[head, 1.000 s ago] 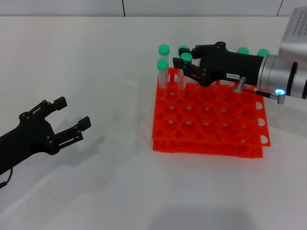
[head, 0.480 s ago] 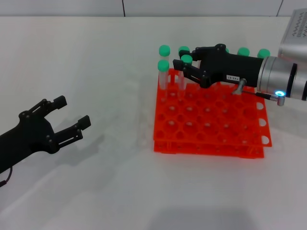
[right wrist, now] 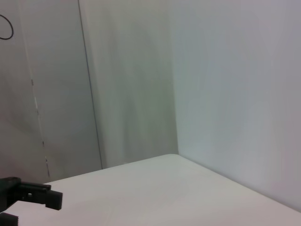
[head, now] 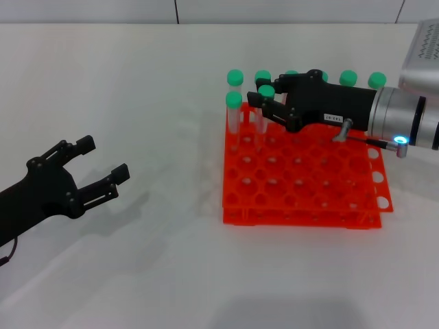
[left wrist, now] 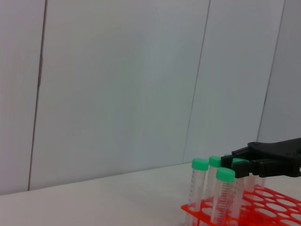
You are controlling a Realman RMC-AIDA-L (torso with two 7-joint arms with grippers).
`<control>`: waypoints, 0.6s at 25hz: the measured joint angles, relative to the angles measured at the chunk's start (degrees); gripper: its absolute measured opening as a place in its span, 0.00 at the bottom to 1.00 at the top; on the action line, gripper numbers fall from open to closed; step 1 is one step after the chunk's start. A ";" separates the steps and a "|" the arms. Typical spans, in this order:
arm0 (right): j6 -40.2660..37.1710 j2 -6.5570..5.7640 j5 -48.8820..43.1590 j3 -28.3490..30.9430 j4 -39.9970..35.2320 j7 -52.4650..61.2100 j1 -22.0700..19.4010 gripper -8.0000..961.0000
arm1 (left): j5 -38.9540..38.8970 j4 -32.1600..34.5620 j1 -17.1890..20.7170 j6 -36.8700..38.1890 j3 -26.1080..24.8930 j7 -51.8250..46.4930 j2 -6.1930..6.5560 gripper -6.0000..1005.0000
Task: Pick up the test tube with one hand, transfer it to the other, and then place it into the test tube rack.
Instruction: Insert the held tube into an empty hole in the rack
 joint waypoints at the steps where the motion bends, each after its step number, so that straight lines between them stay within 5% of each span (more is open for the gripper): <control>1: -0.07 0.00 0.00 -0.13 0.01 0.06 0.00 0.28 | 0.00 0.01 0.00 0.00 0.00 0.00 0.00 0.88; 12: -1.46 0.00 0.75 -0.23 -0.58 0.16 -0.98 0.42 | 0.00 0.25 -0.08 0.00 -0.02 -0.19 0.00 0.88; 15: -3.02 0.00 0.75 -0.22 -1.57 0.24 -2.22 0.53 | -0.01 0.29 -0.43 0.02 -0.07 -0.43 0.00 0.88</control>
